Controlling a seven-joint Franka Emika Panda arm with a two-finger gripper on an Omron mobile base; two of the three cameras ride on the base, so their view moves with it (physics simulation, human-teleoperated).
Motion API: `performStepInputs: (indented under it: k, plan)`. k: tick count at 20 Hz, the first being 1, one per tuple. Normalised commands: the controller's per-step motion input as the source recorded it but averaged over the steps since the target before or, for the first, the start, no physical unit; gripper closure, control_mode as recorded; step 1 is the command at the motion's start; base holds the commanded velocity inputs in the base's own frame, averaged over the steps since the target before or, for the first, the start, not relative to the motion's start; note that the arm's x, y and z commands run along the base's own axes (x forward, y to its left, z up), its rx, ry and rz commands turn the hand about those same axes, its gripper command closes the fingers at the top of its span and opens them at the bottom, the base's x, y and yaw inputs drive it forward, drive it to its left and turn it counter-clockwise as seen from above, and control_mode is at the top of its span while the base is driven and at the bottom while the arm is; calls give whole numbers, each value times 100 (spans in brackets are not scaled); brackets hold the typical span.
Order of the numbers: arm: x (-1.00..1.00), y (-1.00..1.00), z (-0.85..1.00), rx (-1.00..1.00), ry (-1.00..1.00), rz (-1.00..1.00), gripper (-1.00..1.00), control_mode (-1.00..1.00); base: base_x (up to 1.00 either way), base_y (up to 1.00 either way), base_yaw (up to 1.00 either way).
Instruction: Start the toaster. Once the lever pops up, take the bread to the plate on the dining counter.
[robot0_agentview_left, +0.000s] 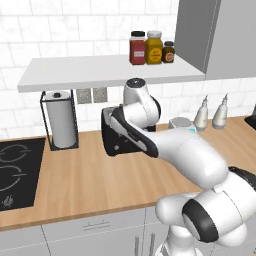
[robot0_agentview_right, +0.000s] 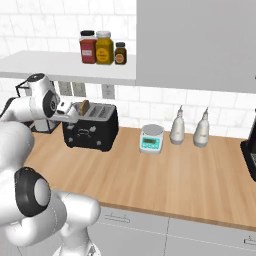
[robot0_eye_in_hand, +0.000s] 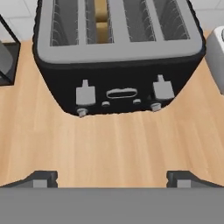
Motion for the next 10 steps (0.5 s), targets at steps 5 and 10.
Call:
performStepInputs:
  k: [5, 10]
  plan:
    - [25, 3, -58, -1, 0, 0, -100, -100, 0, 0, 0]
    - [40, 6, -8, 0, 0, 0, -100, -100, 0, 0, 0]
